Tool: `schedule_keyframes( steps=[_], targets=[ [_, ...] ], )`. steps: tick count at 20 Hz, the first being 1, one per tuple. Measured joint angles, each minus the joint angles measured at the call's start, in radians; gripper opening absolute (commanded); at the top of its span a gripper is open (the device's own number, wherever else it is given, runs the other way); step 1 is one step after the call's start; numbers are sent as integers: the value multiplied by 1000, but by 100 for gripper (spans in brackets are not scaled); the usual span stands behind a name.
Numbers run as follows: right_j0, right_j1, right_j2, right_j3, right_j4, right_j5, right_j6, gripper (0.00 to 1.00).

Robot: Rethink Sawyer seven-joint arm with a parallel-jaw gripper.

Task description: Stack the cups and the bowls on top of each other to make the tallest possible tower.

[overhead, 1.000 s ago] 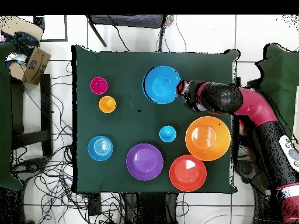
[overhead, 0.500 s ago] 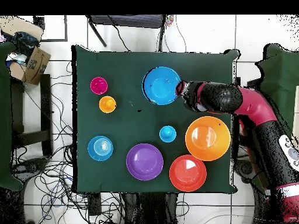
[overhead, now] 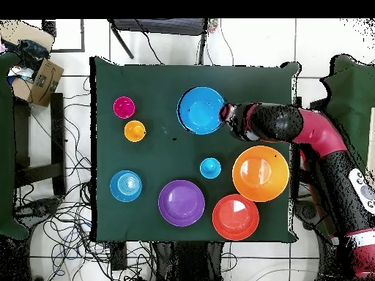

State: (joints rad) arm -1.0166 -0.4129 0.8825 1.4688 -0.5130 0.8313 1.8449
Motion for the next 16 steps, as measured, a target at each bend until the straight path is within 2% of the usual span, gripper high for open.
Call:
schedule_keyframes(
  steps=[16],
  targets=[
    [0, -1, 0, -18, -11, 0, 0, 0]
  ],
)
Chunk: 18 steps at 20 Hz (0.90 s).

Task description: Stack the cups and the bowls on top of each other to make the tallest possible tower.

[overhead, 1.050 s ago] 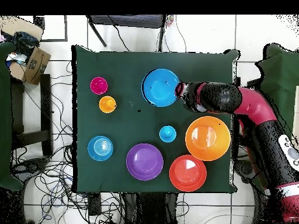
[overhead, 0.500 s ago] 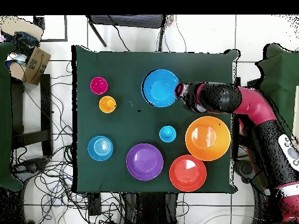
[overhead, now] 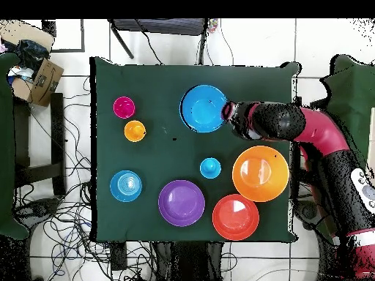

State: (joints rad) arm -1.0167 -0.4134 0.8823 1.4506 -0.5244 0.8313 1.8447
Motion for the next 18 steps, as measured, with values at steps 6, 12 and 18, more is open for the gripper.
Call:
schedule_keyframes(
  steps=[6, 12, 18],
  targets=[
    [0, 0, 0, -11, -5, 0, 0, 0],
    [0, 0, 0, -11, -9, 0, 0, 0],
    [0, 0, 0, -11, -14, 0, 0, 0]
  ],
)
